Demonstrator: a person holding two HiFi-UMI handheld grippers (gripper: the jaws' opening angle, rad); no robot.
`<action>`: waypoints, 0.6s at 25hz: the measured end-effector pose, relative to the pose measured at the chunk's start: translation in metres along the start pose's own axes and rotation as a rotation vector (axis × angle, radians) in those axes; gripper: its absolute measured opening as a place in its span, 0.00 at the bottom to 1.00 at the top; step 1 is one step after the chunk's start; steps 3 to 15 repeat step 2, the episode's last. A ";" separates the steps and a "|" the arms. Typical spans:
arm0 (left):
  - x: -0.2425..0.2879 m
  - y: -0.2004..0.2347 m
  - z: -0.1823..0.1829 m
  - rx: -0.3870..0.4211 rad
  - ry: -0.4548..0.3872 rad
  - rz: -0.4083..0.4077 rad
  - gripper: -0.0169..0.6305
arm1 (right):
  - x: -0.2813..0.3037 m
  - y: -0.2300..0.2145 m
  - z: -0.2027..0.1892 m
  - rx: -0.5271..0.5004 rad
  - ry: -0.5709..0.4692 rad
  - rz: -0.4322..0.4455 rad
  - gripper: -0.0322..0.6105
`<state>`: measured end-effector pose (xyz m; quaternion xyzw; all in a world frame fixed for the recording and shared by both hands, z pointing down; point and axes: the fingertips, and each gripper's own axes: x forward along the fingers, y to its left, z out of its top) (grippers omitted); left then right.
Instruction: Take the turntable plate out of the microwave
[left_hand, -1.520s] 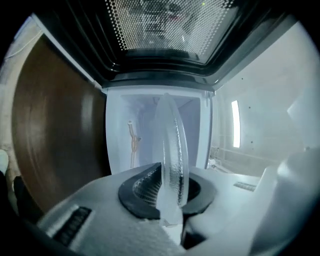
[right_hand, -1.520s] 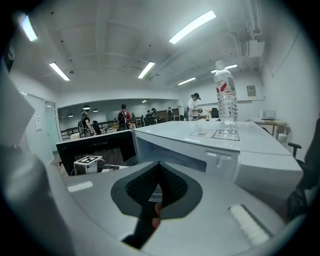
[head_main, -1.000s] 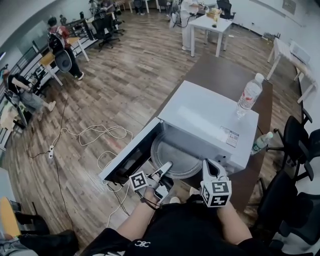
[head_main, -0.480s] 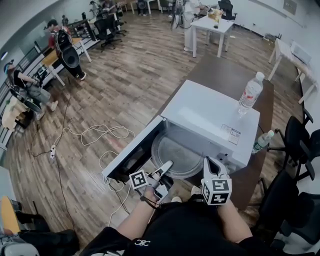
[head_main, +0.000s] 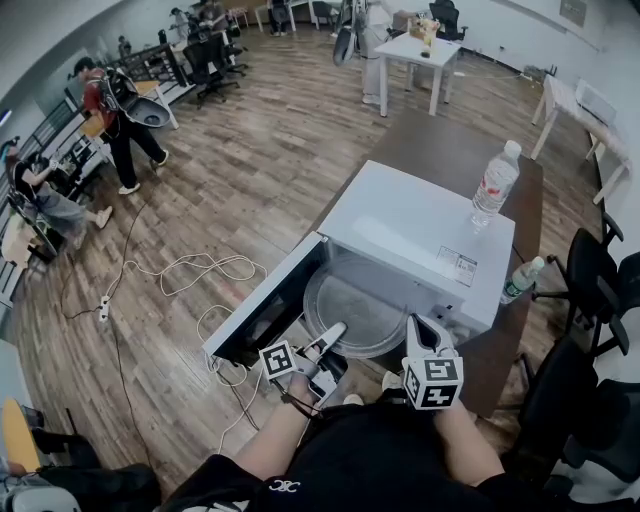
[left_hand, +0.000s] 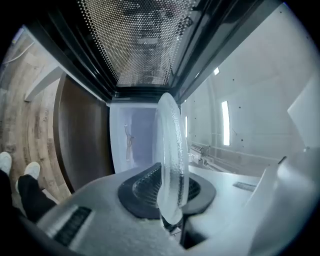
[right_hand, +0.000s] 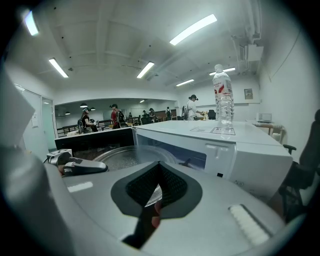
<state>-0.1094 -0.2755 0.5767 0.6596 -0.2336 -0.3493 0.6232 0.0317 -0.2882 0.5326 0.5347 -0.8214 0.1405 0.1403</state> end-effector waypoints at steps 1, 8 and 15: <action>0.000 0.000 0.000 -0.001 0.001 -0.001 0.08 | 0.000 0.000 -0.001 0.000 0.000 -0.001 0.06; 0.000 0.000 -0.001 -0.002 0.003 -0.002 0.08 | 0.000 0.000 -0.001 -0.001 0.001 -0.001 0.06; 0.000 0.000 -0.001 -0.002 0.003 -0.002 0.08 | 0.000 0.000 -0.001 -0.001 0.001 -0.001 0.06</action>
